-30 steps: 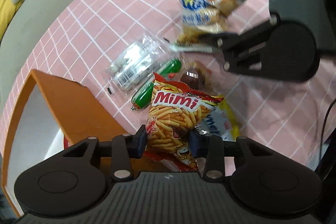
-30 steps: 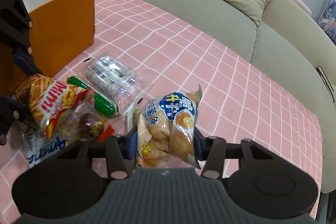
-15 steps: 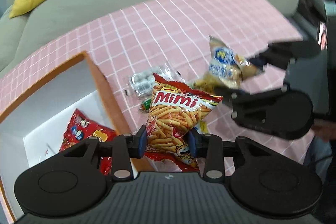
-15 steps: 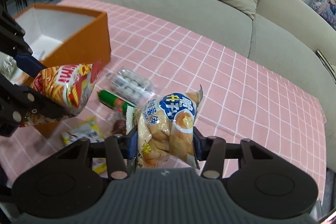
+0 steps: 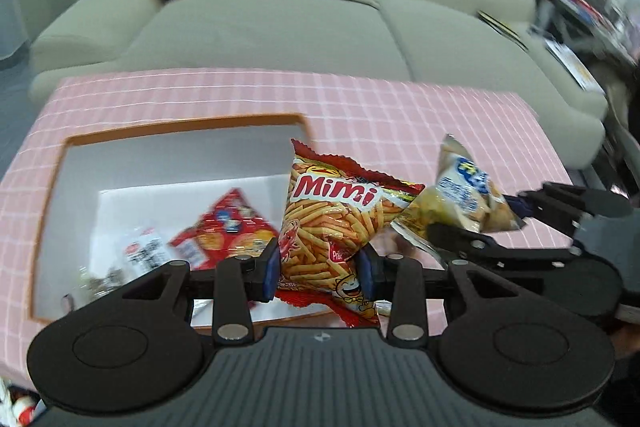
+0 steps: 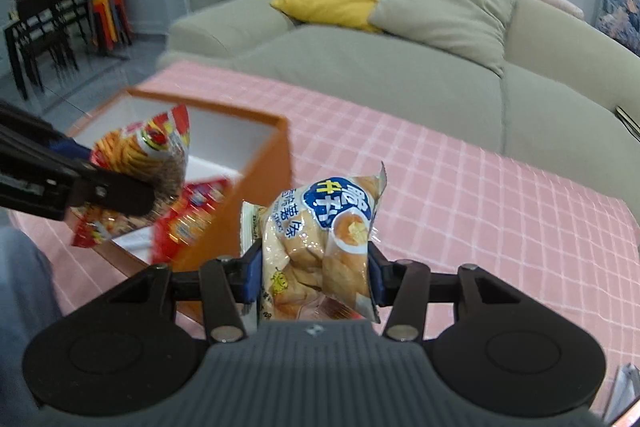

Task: Organize snacks
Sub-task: 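Carry both bags up and over the orange box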

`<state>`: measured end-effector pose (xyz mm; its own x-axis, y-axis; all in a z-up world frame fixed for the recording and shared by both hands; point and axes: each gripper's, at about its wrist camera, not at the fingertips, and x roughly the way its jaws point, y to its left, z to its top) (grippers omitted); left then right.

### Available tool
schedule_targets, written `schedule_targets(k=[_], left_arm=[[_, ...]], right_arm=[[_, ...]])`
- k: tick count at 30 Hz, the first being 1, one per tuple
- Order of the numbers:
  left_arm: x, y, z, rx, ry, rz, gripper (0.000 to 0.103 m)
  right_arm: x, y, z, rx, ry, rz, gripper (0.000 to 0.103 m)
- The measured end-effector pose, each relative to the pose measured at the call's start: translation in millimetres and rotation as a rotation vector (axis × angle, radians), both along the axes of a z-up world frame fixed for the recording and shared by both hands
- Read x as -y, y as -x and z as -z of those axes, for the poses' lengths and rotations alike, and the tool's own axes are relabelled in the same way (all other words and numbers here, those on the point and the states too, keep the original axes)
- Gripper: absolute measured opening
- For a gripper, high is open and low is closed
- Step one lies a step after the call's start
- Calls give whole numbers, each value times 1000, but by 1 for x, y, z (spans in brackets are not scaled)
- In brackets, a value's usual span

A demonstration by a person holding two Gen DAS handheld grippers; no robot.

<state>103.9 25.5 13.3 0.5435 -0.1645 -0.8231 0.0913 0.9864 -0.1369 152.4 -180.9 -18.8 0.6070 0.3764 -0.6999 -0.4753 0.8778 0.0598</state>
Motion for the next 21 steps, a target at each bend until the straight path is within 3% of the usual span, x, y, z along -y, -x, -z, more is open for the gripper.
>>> schedule_targets(k=[10, 21], left_arm=[[-66, 6, -5, 30, 14, -143, 42], [-112, -15, 18, -30, 8, -200, 42]], right_arm=[[-74, 7, -28, 64, -2, -166, 48], [-139, -22, -11, 32, 99, -275, 47]])
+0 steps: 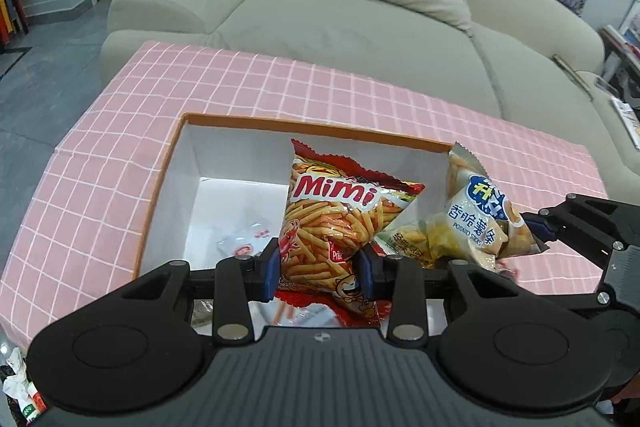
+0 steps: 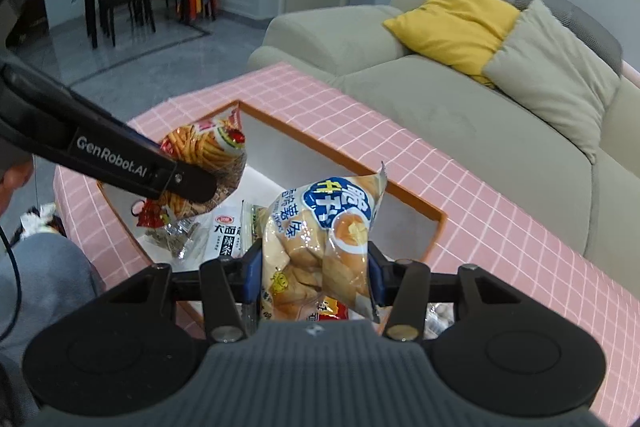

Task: Organize snacks
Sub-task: 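Carry both bags up and over the orange box, then open both tools to drop the bags into the box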

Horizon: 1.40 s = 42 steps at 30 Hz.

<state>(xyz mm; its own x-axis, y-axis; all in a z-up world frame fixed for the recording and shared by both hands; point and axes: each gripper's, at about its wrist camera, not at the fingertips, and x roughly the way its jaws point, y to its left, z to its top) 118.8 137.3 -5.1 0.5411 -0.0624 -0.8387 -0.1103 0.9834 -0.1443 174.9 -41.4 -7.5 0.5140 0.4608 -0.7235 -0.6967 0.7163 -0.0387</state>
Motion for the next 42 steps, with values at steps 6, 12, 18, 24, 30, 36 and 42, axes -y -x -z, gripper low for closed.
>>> schedule_targets(k=[6, 12, 18, 24, 30, 36, 42], left_arm=[[-23, -19, 26, -52, 19, -43, 42], [-33, -37, 47, -106, 13, -17, 43], [-41, -53, 69, -165, 5, -19, 42], [-43, -65, 85, -221, -98, -13, 43], [-44, -70, 100, -286, -162, -9, 44], [-41, -69, 103, -302, -174, -3, 48], [-38, -63, 91, -279, -153, 24, 62]], right_arm=[[-26, -21, 23, -7, 91, -42, 47], [-46, -39, 44, -44, 127, -95, 48], [-66, -53, 60, -90, 163, -131, 48], [-83, -67, 79, -120, 219, -125, 48], [-94, -69, 90, -115, 243, -137, 50], [-97, -70, 86, -118, 247, -152, 56], [-95, -70, 77, -112, 238, -143, 84]])
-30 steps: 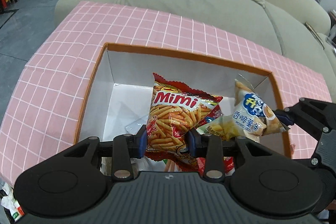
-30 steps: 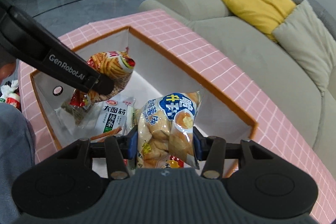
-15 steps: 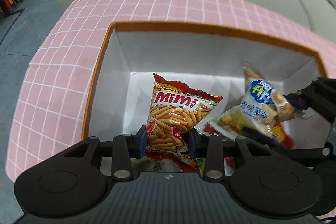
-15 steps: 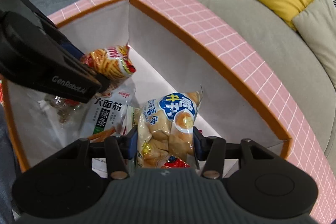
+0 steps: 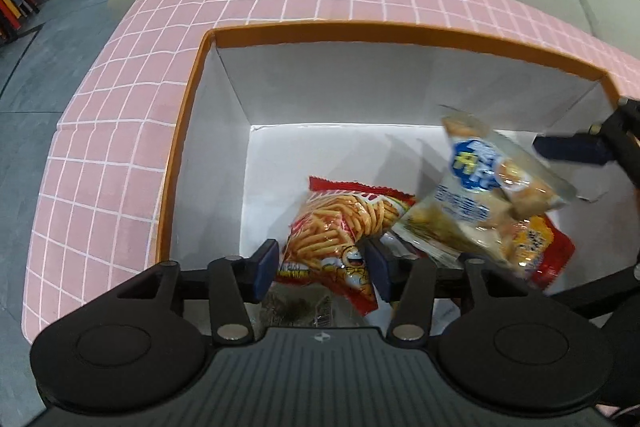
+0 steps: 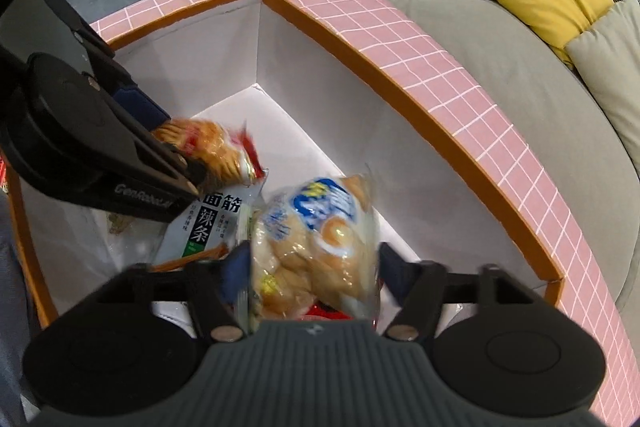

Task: Organize snacks
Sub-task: 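Open both tools to drop the bags into the box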

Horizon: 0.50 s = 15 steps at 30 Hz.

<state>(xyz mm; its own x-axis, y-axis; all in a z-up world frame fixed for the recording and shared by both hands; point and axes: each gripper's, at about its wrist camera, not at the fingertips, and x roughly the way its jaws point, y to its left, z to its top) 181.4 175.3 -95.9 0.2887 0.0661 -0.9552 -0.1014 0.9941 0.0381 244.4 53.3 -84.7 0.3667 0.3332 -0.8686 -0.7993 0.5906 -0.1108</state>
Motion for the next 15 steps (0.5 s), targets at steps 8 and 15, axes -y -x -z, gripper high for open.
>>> schedule_targets(k=[8, 15], left_arm=[[2, 18, -38, 99, -3, -43, 76], [13, 44, -76, 223, 19, -80, 77]], right_arm=[[7, 10, -33, 31, -39, 26, 92], [31, 32, -61, 59, -119, 88, 92]])
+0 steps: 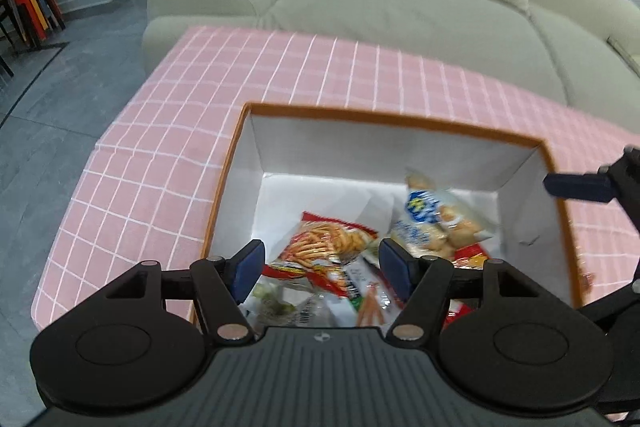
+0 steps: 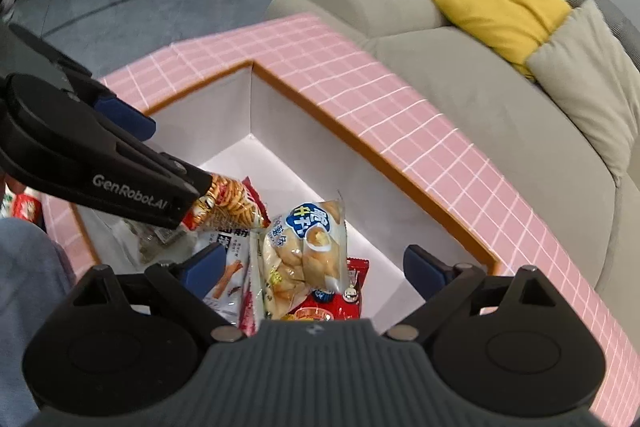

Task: Organize snacks
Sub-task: 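Move both tools back to the snacks left on the table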

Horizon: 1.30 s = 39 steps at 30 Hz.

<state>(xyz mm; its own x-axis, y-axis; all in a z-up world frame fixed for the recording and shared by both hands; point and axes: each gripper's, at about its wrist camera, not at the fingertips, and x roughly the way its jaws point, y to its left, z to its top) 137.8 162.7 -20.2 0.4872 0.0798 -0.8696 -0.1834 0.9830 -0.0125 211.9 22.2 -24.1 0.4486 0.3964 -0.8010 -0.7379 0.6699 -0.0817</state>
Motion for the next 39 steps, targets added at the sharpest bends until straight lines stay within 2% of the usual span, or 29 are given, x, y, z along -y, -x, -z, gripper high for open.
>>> schedule_targets(k=[7, 12, 19, 25, 31, 39], left_arm=[[28, 26, -21, 89, 40, -11, 78], [50, 48, -30, 146, 34, -22, 79], [78, 74, -29, 201, 76, -29, 79], [111, 85, -20, 226, 102, 41, 79], [146, 92, -8, 239, 130, 119, 79], [191, 86, 15, 189, 137, 252, 77]], right_arm=[[35, 31, -23, 14, -110, 75, 92], [60, 51, -30, 42, -165, 148, 92], [108, 81, -27, 86, -241, 285, 92], [155, 101, -13, 129, -274, 371, 92], [198, 118, 10, 147, -227, 441, 92], [246, 122, 53, 69, -133, 510, 92]])
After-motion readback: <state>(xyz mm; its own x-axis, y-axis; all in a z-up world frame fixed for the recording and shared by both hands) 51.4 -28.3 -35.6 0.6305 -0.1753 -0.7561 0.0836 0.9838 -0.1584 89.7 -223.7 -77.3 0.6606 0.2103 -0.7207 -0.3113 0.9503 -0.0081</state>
